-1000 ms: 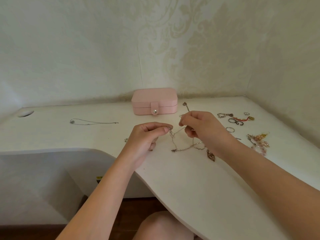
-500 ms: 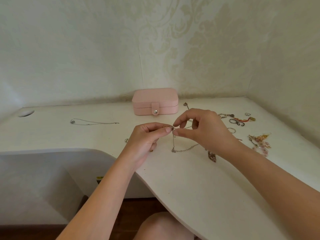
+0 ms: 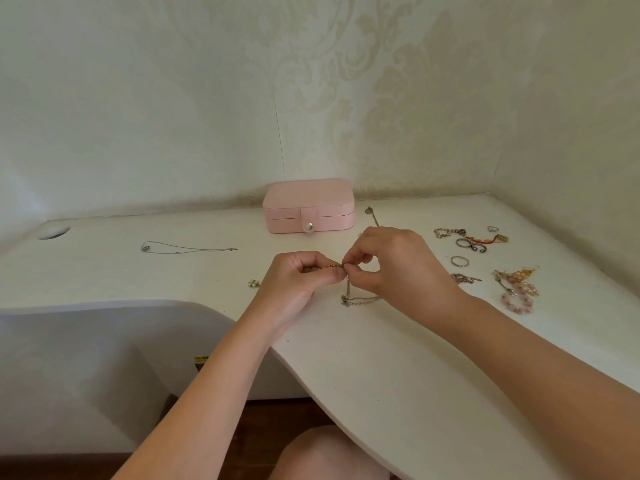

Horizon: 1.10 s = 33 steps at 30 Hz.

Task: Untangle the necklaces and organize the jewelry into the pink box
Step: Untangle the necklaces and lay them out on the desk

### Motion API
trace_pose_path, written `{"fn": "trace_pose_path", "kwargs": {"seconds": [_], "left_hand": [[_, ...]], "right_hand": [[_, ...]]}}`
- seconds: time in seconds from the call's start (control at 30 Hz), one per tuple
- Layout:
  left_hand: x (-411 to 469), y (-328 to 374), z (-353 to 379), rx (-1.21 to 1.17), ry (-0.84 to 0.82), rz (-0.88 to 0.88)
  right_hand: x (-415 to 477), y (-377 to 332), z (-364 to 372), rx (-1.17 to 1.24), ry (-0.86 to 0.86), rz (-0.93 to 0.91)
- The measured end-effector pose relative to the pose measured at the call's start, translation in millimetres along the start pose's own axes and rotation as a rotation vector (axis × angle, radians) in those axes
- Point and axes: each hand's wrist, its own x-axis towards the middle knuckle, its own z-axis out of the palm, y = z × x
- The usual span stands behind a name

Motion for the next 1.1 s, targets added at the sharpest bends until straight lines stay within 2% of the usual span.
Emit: {"fn": "trace_pose_path", "kwargs": {"seconds": [0.13, 0.2, 0.33, 0.47, 0.57, 0.63, 0.7, 0.87, 1.1], "left_hand": [[-1, 2, 2, 0.047, -0.020, 0.020], [0, 2, 1, 0.029, -0.009, 0.013], [1, 1, 0, -0.066, -0.002, -0.008], [0, 3, 1, -0.103, -0.043, -0.007], [2, -1, -1, -0.090, -0.096, -0.005], [1, -1, 0, -0.072, -0.131, 0.009], [0, 0, 2, -0.063, -0.155, 0.012], [2, -1, -1, -0.037, -0.136, 0.016], [2, -3, 0, -0.081, -0.057, 0.026]], "right_hand": [[2, -1, 2, -0.089, -0.041, 0.012], [2, -2, 2, -0.014, -0.051, 0.091], [4, 0, -6, 0.421, -0.105, 0.390], [6, 7, -10, 0.834, -0.205, 0.558], [10, 7, -6, 1.207, -0.151, 0.660], [13, 7, -5, 1.349, -0.095, 0.737], [13, 8, -2, 1.371, -0.079, 0.769], [11, 11, -2, 1.060, -0.029, 0.676], [12, 11, -6, 1.042, 0.063, 0.623]]}}
